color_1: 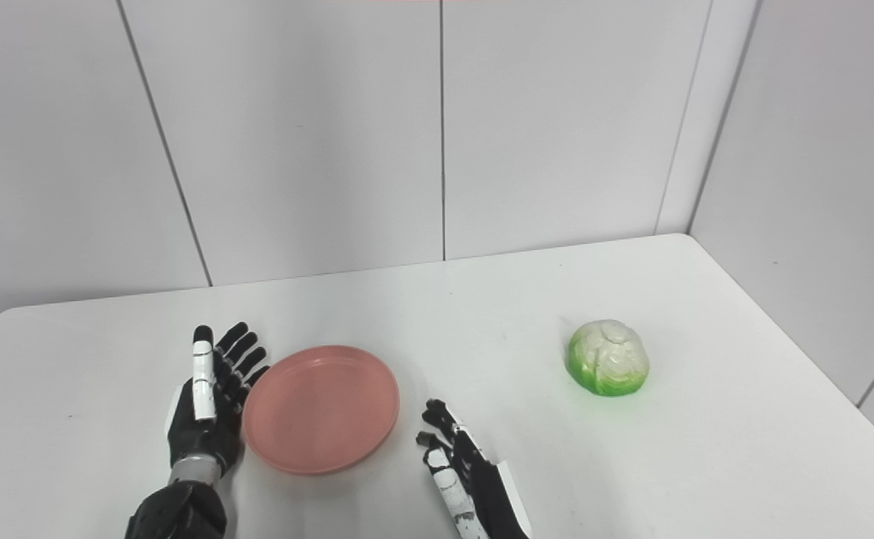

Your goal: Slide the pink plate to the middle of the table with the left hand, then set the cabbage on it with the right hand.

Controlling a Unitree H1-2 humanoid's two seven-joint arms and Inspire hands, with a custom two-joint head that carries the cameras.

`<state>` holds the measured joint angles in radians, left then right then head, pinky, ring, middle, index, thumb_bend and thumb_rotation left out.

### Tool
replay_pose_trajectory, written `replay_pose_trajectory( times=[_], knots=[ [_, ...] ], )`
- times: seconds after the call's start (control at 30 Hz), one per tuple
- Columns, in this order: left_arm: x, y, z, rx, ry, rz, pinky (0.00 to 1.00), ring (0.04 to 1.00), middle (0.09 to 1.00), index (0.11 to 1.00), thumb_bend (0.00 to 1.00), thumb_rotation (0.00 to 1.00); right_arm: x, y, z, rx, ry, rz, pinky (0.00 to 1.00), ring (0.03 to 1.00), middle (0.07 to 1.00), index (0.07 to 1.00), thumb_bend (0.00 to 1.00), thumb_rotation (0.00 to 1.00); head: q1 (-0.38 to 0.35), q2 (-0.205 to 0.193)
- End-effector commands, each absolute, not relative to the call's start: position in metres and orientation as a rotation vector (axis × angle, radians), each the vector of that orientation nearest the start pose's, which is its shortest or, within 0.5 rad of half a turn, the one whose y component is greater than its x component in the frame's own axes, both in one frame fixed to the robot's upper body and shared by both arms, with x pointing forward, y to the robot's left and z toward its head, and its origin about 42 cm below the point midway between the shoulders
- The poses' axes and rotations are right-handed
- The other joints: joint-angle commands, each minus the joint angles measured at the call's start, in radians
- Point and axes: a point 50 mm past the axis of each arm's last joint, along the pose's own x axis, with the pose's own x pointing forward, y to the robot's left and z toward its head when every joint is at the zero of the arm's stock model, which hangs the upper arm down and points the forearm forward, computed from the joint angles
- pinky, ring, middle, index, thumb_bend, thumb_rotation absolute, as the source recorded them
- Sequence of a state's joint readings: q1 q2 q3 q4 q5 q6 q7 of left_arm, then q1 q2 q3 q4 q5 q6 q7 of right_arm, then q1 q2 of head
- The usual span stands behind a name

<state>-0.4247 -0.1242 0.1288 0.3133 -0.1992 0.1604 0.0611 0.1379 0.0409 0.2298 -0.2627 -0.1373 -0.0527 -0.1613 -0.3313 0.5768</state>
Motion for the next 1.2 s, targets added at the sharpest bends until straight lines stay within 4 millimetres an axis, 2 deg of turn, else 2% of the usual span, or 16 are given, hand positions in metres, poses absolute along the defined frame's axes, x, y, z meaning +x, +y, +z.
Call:
replay_pose_trajectory(
  times=[0.0,0.2,0.3,0.5,0.63,0.7,0.8,0.93,1.03,1.17],
  knots=[
    [0.406,0.154,0.129,-0.350,0.135,0.000,0.81,0.864,0.877,0.788,0.67,0.95,0.204,-0.154,0.147,-0.009,-0.249,-0.076,0.78,0.822,0.896,0.911,0.71,0.96,0.001,0.001],
    [0.406,0.155,0.117,-0.362,0.164,0.003,0.82,0.856,0.860,0.771,0.65,0.93,0.209,-0.183,0.197,-0.128,-0.389,-0.157,0.75,0.824,0.898,0.907,0.75,0.91,-0.029,-0.018],
    [0.407,0.156,0.114,-0.363,0.168,0.003,0.84,0.859,0.853,0.774,0.64,0.94,0.216,-0.193,0.209,-0.180,-0.416,-0.152,0.74,0.805,0.881,0.903,0.78,0.91,-0.044,-0.028],
    [0.409,0.160,0.109,-0.357,0.172,-0.009,0.86,0.876,0.875,0.799,0.61,0.98,0.232,-0.216,0.238,-0.342,-0.459,-0.128,0.70,0.779,0.858,0.909,0.79,0.89,-0.061,-0.043],
    [0.410,0.163,0.106,-0.358,0.177,-0.009,0.86,0.880,0.877,0.802,0.63,0.97,0.245,-0.239,0.262,-0.608,-0.531,-0.181,0.67,0.776,0.854,0.893,0.82,0.87,-0.061,-0.050],
    [0.410,0.163,0.105,-0.355,0.176,-0.009,0.86,0.882,0.883,0.807,0.64,0.97,0.252,-0.251,0.275,-0.750,-0.539,-0.207,0.71,0.807,0.867,0.887,0.89,0.85,-0.059,-0.054],
    [0.411,0.163,0.104,-0.355,0.181,-0.011,0.86,0.881,0.888,0.812,0.62,0.98,0.264,-0.268,0.291,-0.920,-0.534,-0.231,0.72,0.827,0.873,0.873,0.91,0.81,-0.058,-0.055],
    [0.410,0.161,0.106,-0.338,0.184,-0.011,0.84,0.871,0.877,0.795,0.62,0.98,0.286,-0.294,0.310,-1.124,-0.454,-0.239,0.74,0.849,0.877,0.875,0.93,0.80,-0.057,-0.059],
    [0.409,0.161,0.106,-0.335,0.184,-0.012,0.84,0.873,0.877,0.804,0.61,0.99,0.301,-0.310,0.320,-1.229,-0.395,-0.225,0.76,0.864,0.880,0.867,0.96,0.74,-0.057,-0.059],
    [0.408,0.163,0.105,-0.331,0.185,-0.019,0.84,0.878,0.880,0.809,0.61,1.00,0.322,-0.322,0.328,-1.357,-0.295,-0.205,0.80,0.866,0.871,0.857,0.99,0.72,-0.055,-0.060]
  ],
)
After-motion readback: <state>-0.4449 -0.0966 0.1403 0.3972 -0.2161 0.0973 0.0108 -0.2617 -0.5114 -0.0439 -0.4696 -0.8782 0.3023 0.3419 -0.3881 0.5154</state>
